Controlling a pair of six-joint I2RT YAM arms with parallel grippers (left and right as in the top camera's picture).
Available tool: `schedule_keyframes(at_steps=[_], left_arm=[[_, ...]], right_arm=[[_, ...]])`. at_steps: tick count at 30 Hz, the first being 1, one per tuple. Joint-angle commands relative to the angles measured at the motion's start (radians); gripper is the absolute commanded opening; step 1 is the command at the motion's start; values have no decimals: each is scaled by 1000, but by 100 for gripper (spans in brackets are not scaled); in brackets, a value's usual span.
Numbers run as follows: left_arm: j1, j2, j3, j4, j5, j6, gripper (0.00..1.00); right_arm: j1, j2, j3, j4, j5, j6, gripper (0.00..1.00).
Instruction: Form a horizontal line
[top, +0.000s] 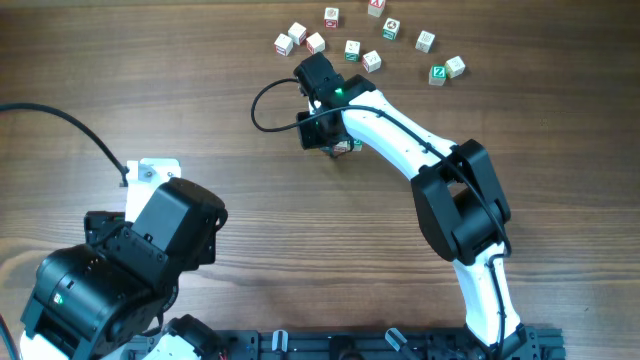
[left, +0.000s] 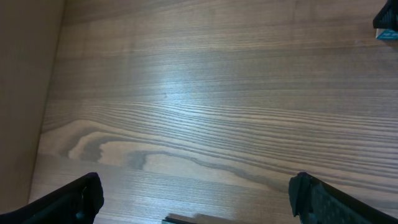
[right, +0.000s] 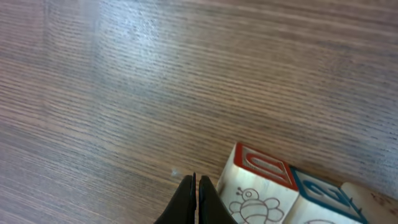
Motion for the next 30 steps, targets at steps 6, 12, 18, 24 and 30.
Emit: schedule_keyframes(at_steps=[6,12,18,24,30], left_arm=[[3,-3,2,0,-6,-21,100],[3,-3,2,0,-6,-21,100],[3,-3,2,0,-6,-21,100],[3,-3,2,0,-6,-21,100],[3,-3,2,0,-6,-21,100]], right_arm=[[-3,11,11,-33,27,-13,5],[-3,11,12,-2,26,-11,5],[-3,11,12,24,43,26,5],[-3,11,12,5,113,67,5],[-3,11,12,22,112,66,5]])
